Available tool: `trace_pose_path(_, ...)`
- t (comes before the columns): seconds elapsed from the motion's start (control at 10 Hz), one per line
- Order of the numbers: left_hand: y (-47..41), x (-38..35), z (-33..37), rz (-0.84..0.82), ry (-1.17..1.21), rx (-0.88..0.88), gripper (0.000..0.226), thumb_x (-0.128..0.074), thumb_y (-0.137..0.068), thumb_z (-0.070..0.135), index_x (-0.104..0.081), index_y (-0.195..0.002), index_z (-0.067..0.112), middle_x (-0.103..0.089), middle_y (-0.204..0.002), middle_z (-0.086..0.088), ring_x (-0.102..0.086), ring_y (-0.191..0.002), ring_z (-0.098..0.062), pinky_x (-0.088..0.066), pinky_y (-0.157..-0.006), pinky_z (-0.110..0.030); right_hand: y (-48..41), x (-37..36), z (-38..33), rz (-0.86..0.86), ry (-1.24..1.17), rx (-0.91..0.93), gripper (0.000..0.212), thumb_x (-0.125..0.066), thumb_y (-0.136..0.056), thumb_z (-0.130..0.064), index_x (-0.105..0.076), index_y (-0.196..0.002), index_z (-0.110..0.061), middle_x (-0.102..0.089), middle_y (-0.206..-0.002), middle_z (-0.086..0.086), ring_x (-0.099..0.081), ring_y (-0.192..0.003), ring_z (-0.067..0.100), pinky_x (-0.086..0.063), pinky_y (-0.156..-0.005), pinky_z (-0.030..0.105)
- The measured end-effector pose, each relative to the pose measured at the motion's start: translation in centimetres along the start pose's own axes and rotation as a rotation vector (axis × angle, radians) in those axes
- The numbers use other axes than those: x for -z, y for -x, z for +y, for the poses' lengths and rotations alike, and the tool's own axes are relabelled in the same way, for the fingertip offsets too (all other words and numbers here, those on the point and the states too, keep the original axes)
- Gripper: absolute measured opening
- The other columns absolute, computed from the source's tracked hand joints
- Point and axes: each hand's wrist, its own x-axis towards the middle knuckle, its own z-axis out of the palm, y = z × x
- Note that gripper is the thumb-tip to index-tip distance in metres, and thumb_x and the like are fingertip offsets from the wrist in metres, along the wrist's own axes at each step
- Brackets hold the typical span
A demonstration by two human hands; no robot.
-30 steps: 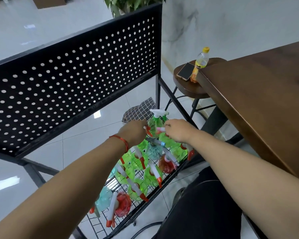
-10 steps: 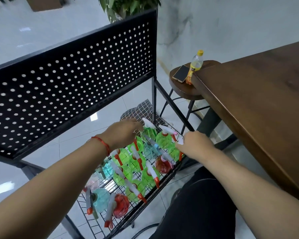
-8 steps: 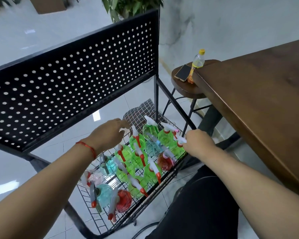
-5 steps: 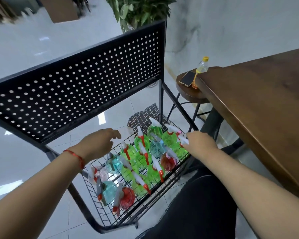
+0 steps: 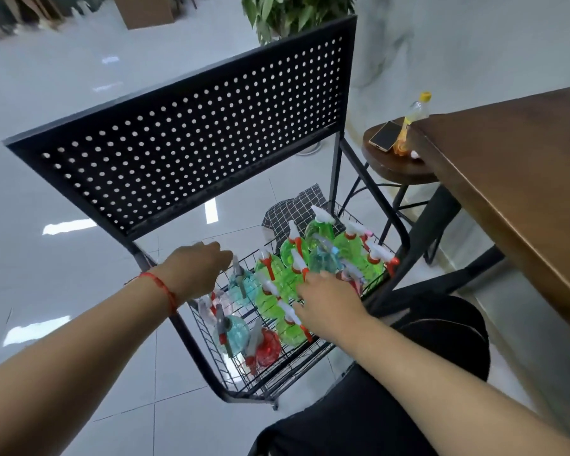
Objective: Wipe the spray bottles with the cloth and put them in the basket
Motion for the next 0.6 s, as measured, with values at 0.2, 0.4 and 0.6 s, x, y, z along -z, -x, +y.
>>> trace_pose_path(0.2, 1.2, -2.2, 1.6, -0.135, -0.028, -0.204, 0.038, -0.07, -0.097, 0.014, -0.065, -0.124, 0.04, -0.068, -0.118, 0.008, -0.065, -0.108, -0.017, -0.045, -0.092, -0.032, 0.5, -0.8, -7.0, -0.134, -0.148, 0.119, 0.042, -0.047, -0.103, -0.053, -0.065, -0.12, -0.019, -0.07, -0.106, 0.006, -0.067, -0.098, 0.029, -0.05, -0.072, 0.037)
trace_pose_path(0.4, 1.6, -3.1, 1.9, -0.259, -0.039, -0.21, 0.027, -0.072, -0.099, 0.03, -0.071, -0.124, 0.041, -0.07, -0.122, 0.013, -0.068, -0.113, -0.016, -0.05, -0.094, -0.033, 1.2, -2.6, -10.1, -0.209, -0.178, 0.057, 0.027, -0.056, -0.096, -0.018, -0.056, -0.123, -0.013, -0.069, -0.108, 0.011, -0.067, -0.099, 0.036, -0.044, -0.07, 0.035)
trace_pose_path(0.6, 1.6, -3.6, 0.8, -0.221, -0.081, -0.202, 0.04, -0.068, -0.099, 0.011, -0.07, -0.127, 0.04, -0.07, -0.127, 0.012, -0.069, -0.114, -0.017, -0.052, -0.096, -0.032, 1.7, -2.5, -9.8, -0.186, -0.149, 0.128, 0.031, -0.055, -0.098, -0.013, -0.058, -0.128, -0.013, -0.067, -0.101, 0.011, -0.065, -0.09, 0.033, -0.042, -0.063, 0.033)
